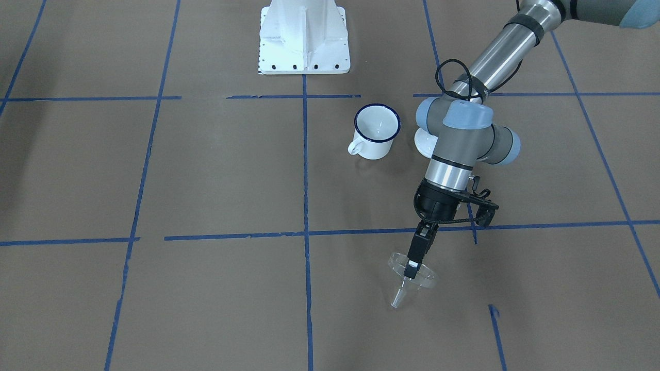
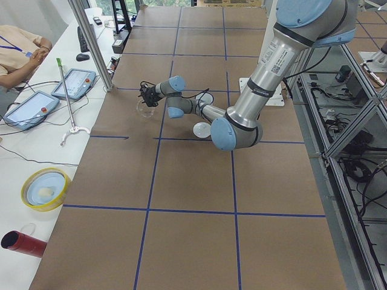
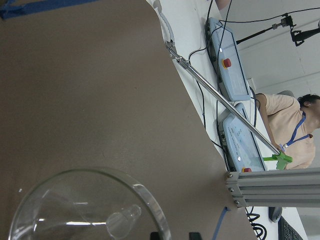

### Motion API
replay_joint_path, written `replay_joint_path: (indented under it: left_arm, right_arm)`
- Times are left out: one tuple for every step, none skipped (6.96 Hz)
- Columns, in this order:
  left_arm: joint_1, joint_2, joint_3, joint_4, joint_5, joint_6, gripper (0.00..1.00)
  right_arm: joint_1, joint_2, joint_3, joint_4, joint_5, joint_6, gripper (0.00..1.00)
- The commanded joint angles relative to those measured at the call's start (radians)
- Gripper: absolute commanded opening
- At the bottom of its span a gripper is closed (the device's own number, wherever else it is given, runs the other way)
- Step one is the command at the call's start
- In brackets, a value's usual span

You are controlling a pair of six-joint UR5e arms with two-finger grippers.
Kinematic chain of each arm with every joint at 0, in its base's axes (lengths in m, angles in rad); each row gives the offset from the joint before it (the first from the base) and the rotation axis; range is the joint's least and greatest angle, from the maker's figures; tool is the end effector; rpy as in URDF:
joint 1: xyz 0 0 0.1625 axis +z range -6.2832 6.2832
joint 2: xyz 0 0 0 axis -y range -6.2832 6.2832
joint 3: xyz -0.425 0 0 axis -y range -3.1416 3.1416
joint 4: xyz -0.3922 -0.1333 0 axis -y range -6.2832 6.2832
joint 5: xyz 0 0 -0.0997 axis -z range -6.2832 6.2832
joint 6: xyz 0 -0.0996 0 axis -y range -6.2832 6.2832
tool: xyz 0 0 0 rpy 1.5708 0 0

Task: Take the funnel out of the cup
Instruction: 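Carry the funnel farther from the robot and set it down, open left gripper, then move the left gripper to the white lid and grasp its knob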

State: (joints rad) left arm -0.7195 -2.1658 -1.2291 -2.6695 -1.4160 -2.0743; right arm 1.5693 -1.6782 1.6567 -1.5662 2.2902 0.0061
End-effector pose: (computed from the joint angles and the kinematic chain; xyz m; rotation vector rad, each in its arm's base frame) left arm 0.4553 -0.5966 0.3402 0.2938 1.4174 -1.1228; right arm 0.0670 -0.4451 0.6701 -0.0189 -0.7193 0.0105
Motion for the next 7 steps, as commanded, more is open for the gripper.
replay_joint_path:
  left_arm:
    - [-0.009, 0.059, -0.128, 0.105, -0.097, 0.084, 0.99]
    - [-0.033, 0.107, -0.259, 0.290, -0.239, 0.139, 0.99]
    - [-0.047, 0.156, -0.386, 0.483, -0.327, 0.263, 0.99]
    - [-0.047, 0.214, -0.527, 0.698, -0.380, 0.378, 0.99]
    - [-0.047, 0.277, -0.626, 0.832, -0.398, 0.439, 0.99]
    - [-0.043, 0.341, -0.636, 0.838, -0.405, 0.438, 0.99]
    - [-0.028, 0.362, -0.636, 0.842, -0.478, 0.436, 0.99]
  right_arm:
    - [0.000, 0.000, 0.000, 0.000, 0.000, 0.000, 1.00]
    - [0.000, 0.000, 0.000, 0.000, 0.000, 0.000, 1.00]
    - [0.000, 0.000, 0.000, 0.000, 0.000, 0.000, 1.00]
    - [0.000, 0.000, 0.000, 0.000, 0.000, 0.000, 1.00]
    - [0.000, 0.000, 0.000, 0.000, 0.000, 0.000, 1.00]
    - [0.000, 0.000, 0.000, 0.000, 0.000, 0.000, 1.00]
    - [0.000, 0.000, 0.000, 0.000, 0.000, 0.000, 1.00]
